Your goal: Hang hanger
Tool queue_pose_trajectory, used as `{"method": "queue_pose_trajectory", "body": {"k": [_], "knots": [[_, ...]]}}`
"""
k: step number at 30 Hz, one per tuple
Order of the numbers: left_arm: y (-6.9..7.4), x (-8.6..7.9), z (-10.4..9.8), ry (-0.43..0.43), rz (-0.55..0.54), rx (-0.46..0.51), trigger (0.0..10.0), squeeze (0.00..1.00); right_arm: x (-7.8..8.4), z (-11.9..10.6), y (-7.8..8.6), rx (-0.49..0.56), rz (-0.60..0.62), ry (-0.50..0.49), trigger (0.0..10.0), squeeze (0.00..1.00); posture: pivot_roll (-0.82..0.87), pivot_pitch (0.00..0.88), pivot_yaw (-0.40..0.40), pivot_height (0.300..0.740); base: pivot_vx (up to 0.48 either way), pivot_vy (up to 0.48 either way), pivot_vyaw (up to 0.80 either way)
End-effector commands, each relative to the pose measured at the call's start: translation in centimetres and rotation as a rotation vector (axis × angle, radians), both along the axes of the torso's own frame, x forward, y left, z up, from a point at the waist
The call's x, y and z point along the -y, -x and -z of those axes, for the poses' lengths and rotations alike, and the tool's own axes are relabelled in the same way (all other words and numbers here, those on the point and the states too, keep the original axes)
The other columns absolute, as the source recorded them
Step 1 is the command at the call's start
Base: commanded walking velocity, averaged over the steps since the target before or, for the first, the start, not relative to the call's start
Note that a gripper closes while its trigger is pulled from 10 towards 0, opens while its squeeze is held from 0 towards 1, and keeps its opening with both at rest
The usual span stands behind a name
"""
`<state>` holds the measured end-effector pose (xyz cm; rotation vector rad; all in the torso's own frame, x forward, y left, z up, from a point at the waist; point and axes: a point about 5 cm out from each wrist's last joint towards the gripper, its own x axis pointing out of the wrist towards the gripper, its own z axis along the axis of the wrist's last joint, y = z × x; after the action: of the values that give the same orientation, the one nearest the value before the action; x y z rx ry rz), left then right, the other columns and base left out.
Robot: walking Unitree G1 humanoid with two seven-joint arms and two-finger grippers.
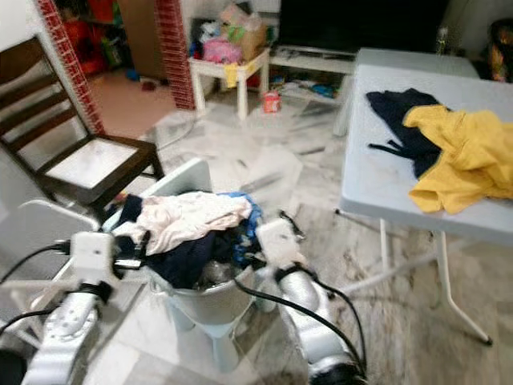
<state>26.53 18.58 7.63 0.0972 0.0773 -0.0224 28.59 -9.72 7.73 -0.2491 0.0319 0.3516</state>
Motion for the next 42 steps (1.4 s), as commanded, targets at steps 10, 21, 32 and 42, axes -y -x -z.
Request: {"method": "queue_pose_trajectory", "body": {"k": [10, 21, 32, 42], "knots": [[0.1, 0.0, 0.1, -0.005, 0.010, -0.009, 10.0, 0.00, 0.2, -0.3, -0.1, 0.011, 0.020, -0.002, 10.0, 0.00, -0.08, 0.000, 0.043, 0.740, 0.298, 0.259, 0.00], [0.5, 0.5, 0.8, 0.011, 0.024, -0.040, 10.0, 0.00, 0.2, -0.3, 0.0, 0.012, 0.018, 0.001, 10.0, 0.00, -0.08, 0.000, 0.038, 0.740, 0.163, 0.142, 0.00], [0.8, 3.0, 3.6, 0.103, 0.239, -0.183, 10.0, 0.00, 0.7, -0.5, 0.2, 0.012, 0.011, 0.021, 10.0, 0.00, -0.11, 0.005, 0.008, 0.740, 0.000, 0.000, 0.00], [0.4, 3.7, 7.3, 0.053, 0.366, -0.359, 10.0, 0.00, 1.6, -0.8, 1.3, 0.004, -0.013, 0.063, 10.0, 0.00, -0.18, 0.061, -0.011, 0.740, 0.000, 0.000, 0.00]]}}
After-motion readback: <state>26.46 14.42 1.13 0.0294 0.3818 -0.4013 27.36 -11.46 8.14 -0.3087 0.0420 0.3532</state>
